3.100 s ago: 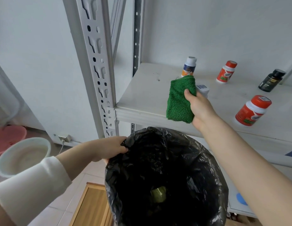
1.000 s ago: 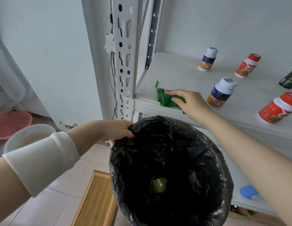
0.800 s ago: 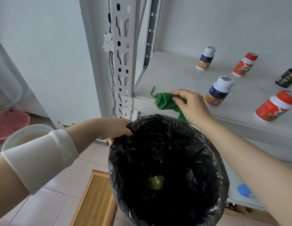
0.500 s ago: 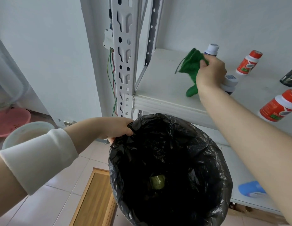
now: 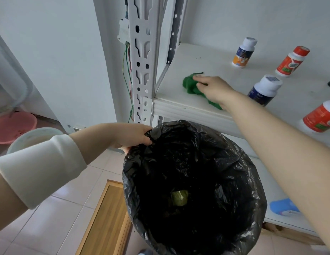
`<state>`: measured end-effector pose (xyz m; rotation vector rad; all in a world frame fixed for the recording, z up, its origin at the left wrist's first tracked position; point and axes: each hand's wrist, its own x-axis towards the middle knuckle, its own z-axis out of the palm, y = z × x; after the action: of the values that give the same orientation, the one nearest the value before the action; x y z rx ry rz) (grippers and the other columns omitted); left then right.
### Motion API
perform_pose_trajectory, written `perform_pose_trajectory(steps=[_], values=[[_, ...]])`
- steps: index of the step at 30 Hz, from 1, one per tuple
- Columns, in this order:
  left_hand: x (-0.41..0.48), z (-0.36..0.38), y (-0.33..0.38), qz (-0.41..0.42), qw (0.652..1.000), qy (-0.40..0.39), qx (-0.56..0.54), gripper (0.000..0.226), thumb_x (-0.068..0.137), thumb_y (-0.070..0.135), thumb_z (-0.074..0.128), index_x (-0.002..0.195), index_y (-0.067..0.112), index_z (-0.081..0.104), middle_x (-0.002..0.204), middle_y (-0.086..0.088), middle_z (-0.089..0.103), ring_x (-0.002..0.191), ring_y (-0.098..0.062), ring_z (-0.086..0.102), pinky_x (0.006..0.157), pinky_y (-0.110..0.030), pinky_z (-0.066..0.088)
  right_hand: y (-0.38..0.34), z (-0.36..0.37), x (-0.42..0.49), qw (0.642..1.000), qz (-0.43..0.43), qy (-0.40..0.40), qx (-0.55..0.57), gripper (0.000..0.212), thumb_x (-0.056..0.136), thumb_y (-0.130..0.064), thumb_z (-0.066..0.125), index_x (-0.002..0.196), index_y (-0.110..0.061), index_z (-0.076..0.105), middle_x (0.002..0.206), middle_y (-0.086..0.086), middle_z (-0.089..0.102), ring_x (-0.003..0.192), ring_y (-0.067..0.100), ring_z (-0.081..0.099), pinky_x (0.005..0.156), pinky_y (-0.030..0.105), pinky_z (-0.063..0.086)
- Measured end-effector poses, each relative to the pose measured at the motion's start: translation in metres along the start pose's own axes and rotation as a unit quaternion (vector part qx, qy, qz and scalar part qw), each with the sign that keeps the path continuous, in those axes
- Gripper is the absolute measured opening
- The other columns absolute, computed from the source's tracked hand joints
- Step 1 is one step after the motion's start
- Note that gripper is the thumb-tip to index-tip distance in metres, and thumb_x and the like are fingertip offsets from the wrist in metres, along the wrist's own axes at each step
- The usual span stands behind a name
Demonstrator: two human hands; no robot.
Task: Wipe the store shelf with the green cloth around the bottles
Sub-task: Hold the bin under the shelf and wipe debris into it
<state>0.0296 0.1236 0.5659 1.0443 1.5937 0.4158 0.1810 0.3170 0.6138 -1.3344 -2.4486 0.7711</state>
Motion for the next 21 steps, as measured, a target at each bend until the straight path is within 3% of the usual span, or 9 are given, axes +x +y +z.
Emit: perform_pose_trajectory(steps=[4, 8, 12, 14, 17, 19, 21], values=[[-0.003, -0.001, 0.0, -0.009, 1.0, -0.01, -0.013, 0.028, 0.093, 0.004, 0.044, 0.118, 0.011, 0.052, 0.108, -0.009, 0.066, 0.089, -0.017, 0.067, 0.056, -0.02, 0.054, -0.008, 0.007, -0.03, 0.994, -0.091, -0.046, 0.045, 0.036, 0.09, -0.018, 0.055, 0.125, -0.027, 0.055, 0.136, -0.011, 0.049, 0.127, 0.009, 0.042, 0.105, 0.018, 0.026], [-0.007, -0.002, 0.0, -0.016, 1.0, -0.012, -0.023, 0.028, 0.093, 0.002, 0.043, 0.117, 0.012, 0.053, 0.109, -0.01, 0.066, 0.09, -0.019, 0.068, 0.058, -0.024, 0.057, -0.008, 0.006, -0.058, 0.986, -0.152, -0.049, 0.039, 0.035, 0.087, -0.015, 0.059, 0.118, -0.029, 0.06, 0.121, -0.011, 0.06, 0.112, 0.004, 0.051, 0.093, 0.012, 0.031], [-0.009, -0.003, -0.006, -0.015, 0.999, -0.01, -0.036, 0.028, 0.093, 0.001, 0.042, 0.116, 0.014, 0.053, 0.109, -0.008, 0.066, 0.097, -0.022, 0.066, 0.083, -0.042, 0.055, -0.001, 0.01, -0.077, 0.978, -0.208, -0.033, 0.012, 0.033, 0.083, -0.01, 0.062, 0.111, -0.027, 0.065, 0.111, -0.014, 0.062, 0.108, 0.007, 0.055, 0.099, 0.021, 0.037], [-0.01, -0.003, -0.008, -0.013, 0.999, -0.005, -0.043, 0.03, 0.093, 0.001, 0.042, 0.118, 0.014, 0.051, 0.111, -0.007, 0.065, 0.099, -0.022, 0.065, 0.088, -0.046, 0.052, 0.003, 0.01, -0.079, 0.976, -0.214, -0.028, 0.014, 0.031, 0.083, -0.01, 0.062, 0.109, -0.026, 0.066, 0.106, -0.013, 0.062, 0.102, 0.005, 0.056, 0.096, 0.017, 0.038], [-0.013, -0.002, -0.013, -0.006, 0.999, -0.007, -0.048, 0.029, 0.093, 0.001, 0.043, 0.118, 0.014, 0.052, 0.111, -0.007, 0.065, 0.097, -0.021, 0.066, 0.081, -0.039, 0.057, 0.005, 0.007, -0.078, 0.975, -0.204, -0.02, 0.088, 0.033, 0.083, -0.008, 0.062, 0.109, -0.029, 0.063, 0.103, -0.014, 0.063, 0.098, 0.0, 0.057, 0.09, 0.003, 0.038], [-0.015, 0.0, -0.019, -0.001, 0.999, 0.001, -0.05, 0.027, 0.093, 0.001, 0.042, 0.107, 0.019, 0.055, 0.102, -0.003, 0.068, 0.087, -0.016, 0.069, 0.068, -0.031, 0.059, 0.005, 0.007, -0.076, 0.972, -0.192, 0.002, 0.133, 0.034, 0.084, -0.008, 0.062, 0.109, -0.032, 0.06, 0.104, -0.013, 0.064, 0.1, 0.002, 0.059, 0.094, 0.008, 0.04], [-0.017, 0.003, -0.026, 0.003, 0.998, 0.015, -0.057, 0.027, 0.092, 0.0, 0.042, 0.1, 0.023, 0.055, 0.096, 0.0, 0.068, 0.08, -0.012, 0.07, 0.063, -0.026, 0.057, 0.005, 0.007, -0.073, 0.965, -0.172, 0.026, 0.197, 0.034, 0.084, -0.005, 0.06, 0.109, -0.029, 0.06, 0.105, -0.008, 0.065, 0.102, 0.008, 0.06, 0.1, 0.022, 0.042]])
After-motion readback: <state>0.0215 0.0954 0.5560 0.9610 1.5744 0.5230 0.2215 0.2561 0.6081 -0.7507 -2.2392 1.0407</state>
